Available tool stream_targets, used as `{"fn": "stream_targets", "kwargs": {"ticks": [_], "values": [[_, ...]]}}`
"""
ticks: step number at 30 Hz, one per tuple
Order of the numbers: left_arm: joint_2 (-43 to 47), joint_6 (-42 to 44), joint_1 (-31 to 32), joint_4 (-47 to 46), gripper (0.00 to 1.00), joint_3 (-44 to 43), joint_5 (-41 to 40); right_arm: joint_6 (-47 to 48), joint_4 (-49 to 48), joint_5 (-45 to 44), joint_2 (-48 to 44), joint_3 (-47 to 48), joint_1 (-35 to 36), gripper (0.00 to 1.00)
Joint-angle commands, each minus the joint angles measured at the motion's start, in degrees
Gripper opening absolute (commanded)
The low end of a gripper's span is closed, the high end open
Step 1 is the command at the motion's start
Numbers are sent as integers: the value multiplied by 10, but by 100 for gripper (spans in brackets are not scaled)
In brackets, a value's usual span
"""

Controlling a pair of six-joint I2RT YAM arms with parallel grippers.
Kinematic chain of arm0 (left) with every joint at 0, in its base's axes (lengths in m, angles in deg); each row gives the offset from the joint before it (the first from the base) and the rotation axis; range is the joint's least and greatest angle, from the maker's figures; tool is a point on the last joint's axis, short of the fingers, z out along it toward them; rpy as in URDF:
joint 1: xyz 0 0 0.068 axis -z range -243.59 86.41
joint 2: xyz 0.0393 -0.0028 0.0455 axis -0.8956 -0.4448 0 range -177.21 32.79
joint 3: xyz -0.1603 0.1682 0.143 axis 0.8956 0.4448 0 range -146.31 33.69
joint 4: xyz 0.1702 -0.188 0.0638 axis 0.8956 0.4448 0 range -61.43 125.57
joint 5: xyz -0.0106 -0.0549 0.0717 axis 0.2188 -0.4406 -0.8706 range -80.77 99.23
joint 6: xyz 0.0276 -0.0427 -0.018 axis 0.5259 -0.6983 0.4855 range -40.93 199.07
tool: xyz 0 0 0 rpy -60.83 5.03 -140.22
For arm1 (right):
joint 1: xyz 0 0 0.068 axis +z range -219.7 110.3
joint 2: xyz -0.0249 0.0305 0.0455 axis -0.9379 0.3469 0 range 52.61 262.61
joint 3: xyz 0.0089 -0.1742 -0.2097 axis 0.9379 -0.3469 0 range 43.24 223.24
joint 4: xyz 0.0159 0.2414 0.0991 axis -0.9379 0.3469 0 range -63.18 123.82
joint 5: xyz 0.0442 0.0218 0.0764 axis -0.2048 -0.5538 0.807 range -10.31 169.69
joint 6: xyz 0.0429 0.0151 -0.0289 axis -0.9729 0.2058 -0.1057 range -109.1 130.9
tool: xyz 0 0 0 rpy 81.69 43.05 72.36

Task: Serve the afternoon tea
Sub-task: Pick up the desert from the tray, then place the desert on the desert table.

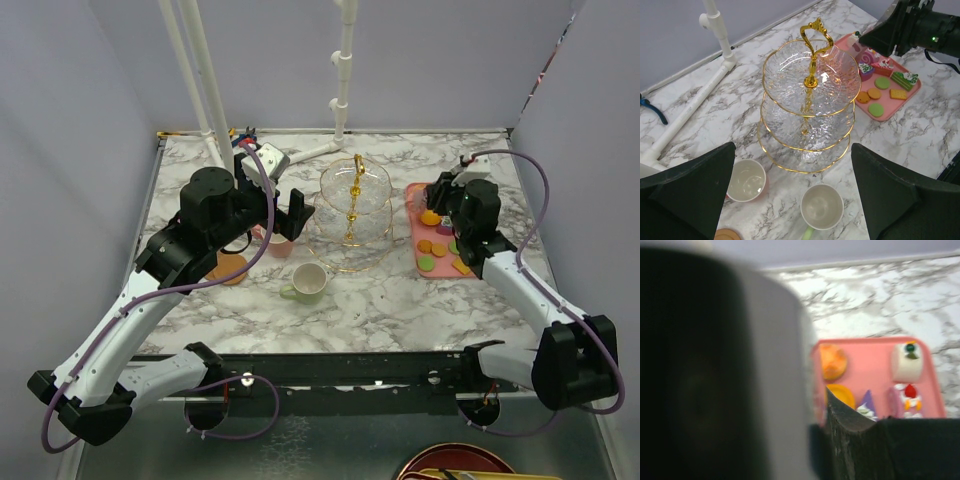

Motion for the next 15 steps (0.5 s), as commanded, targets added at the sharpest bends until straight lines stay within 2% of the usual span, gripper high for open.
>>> {"fn": "stream_targets", "kwargs": {"ticks": [1,15], "values": [[5,5,-3,-13,99,1,16,-28,15,27,-7,-9,36,13],[6,5,-5,-14,99,-2,21,-69,2,51,14,-30,89,13]]}}
